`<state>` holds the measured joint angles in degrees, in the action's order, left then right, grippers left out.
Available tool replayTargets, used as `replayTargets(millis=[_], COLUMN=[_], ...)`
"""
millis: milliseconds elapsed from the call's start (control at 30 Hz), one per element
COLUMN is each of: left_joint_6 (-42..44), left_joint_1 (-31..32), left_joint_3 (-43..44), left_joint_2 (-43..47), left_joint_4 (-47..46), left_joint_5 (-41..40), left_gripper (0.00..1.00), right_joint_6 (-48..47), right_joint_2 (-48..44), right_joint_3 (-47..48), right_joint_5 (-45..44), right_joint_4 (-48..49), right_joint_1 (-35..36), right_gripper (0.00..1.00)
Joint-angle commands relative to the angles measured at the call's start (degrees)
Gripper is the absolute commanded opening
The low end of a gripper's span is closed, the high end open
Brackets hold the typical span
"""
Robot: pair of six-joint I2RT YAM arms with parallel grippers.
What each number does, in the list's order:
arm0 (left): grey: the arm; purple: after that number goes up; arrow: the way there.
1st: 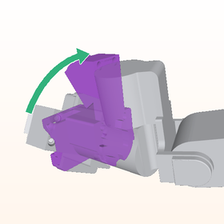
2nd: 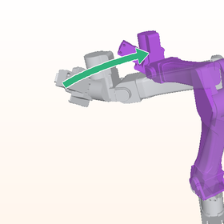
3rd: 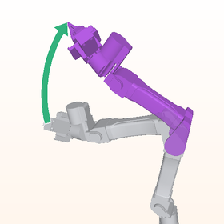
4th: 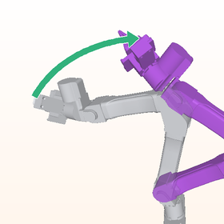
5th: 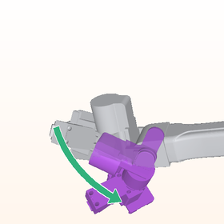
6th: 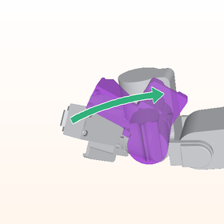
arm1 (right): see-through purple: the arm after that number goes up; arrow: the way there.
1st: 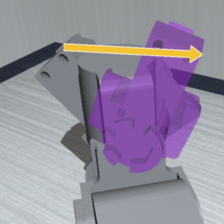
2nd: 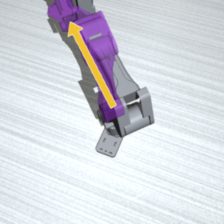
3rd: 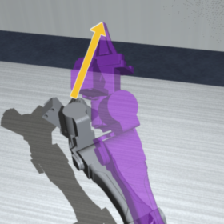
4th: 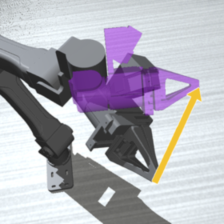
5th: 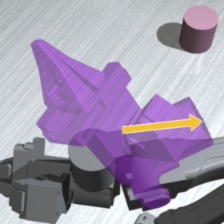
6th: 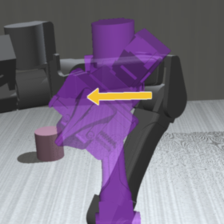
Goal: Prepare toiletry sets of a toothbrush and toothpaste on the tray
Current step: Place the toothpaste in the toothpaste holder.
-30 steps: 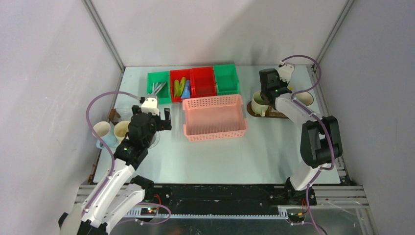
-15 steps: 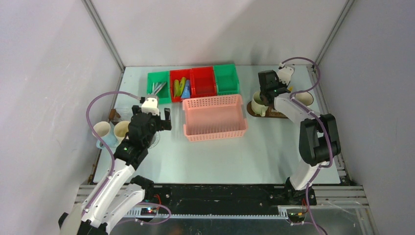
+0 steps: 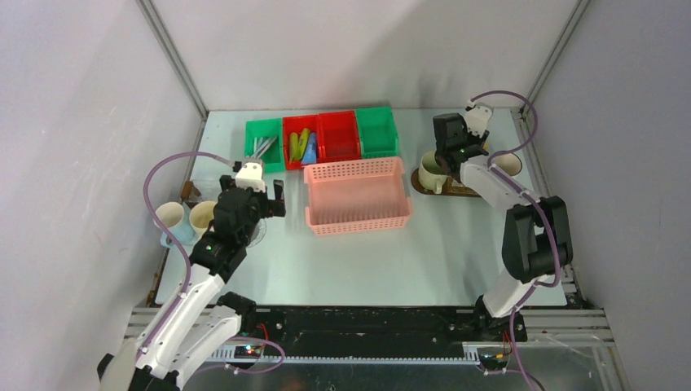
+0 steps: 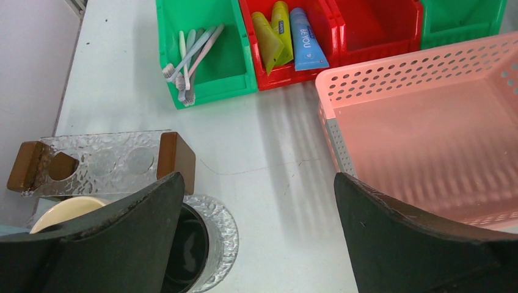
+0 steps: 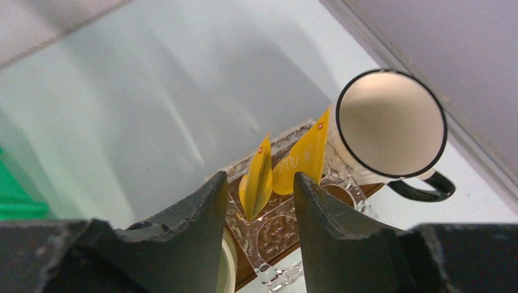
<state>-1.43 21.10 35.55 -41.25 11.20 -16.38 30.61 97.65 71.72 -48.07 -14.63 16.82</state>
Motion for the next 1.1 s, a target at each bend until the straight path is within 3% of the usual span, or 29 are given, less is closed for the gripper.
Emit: replayTargets(millis=[0,267,500,700,867,1067], left_joint_6=[1.1,1.1,-0.9,-6.0,-10.3,-15.7], left_joint_1=[0.3,0.3,0.3,0.3,-0.1,-6.9], left_joint_3=[-0.4,-0.2,1.9,9.6,16.4,21.2], left_joint_2=[0.2,0.0,-2.1,-10.0,-18.8,-26.6], left_joint_4=[-2.3,-2.1,0.5,6.6,9.4,7.7], left_joint_5=[-1.2,-1.2,-0.6,-0.7,-6.3,-5.0], left_gripper=[1.0,0.99,0.99,0.99,0.98,0.93], right_joint_6=[-4.9,-15.1,-19.6,-19.2,-18.9,-18.7], right_joint_2=[-5.5,-11.9,-17.6,-22.2,-26.0,-29.6], right_joint_3=[1.7,1.7,1.7,1.7,1.7,1.4], right_joint_5=[-0.9,4.6,18.0,25.8,29.7,33.3], right_joint_4=[4.4,8.3,4.0,-3.0,-9.1,-15.3], right_joint_1=[1.3,3.3,3.7,3.7,3.7,3.7], right_gripper=[0.49,0.62,0.76,0.81,0.85,0.88])
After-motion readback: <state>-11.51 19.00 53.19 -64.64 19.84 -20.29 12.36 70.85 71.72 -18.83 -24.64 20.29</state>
